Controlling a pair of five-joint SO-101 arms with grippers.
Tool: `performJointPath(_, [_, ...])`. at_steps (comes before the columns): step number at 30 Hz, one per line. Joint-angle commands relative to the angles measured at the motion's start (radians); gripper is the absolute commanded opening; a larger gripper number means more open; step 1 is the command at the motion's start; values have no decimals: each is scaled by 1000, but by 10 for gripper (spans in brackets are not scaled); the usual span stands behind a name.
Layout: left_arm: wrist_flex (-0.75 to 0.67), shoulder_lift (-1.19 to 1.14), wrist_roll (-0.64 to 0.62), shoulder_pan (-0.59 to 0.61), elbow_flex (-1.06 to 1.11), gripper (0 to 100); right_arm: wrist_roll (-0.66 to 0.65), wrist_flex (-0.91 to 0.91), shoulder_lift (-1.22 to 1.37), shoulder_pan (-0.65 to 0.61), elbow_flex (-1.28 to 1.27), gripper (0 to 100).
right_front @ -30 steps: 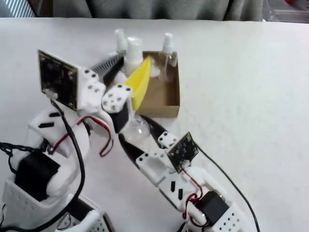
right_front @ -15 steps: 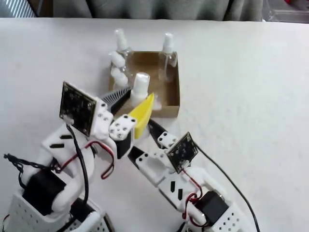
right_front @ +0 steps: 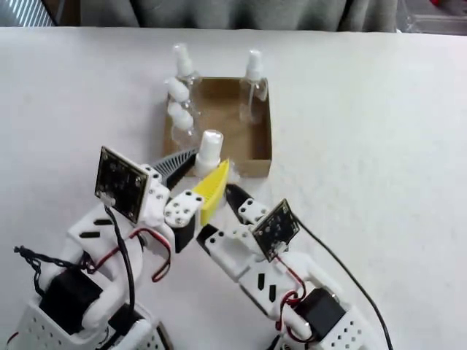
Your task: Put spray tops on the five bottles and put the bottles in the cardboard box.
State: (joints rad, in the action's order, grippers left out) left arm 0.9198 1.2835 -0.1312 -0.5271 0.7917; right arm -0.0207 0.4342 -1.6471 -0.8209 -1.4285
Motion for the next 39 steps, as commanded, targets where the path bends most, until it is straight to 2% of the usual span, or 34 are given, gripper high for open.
performJointPath(1, [-18,51,9,-5,14,222,-2,-1,-8,7,12,15])
performJointPath(4, [-11,108,11,-5,31,292,-2,-1,-8,7,12,15])
performJointPath(10, [92,229,12,-4,21,271,-2,-1,-8,10,12,15])
performJointPath(14, [133,291,12,42,26,250,-52,-8,-8,82,17,15])
performJointPath(19, [143,360,11,88,55,168,-61,-15,-8,156,18,15])
performJointPath(23, [137,435,5,84,114,11,-55,-54,1,180,34,15])
performJointPath(26, [141,501,5,84,166,49,-55,-74,19,211,78,15])
performJointPath(29, [143,556,3,82,215,21,-55,-76,87,217,149,15])
performJointPath(36, [201,552,5,-104,292,22,-55,-176,397,220,344,15])
performJointPath(39, [192,552,5,-136,330,22,-35,-188,495,216,402,15])
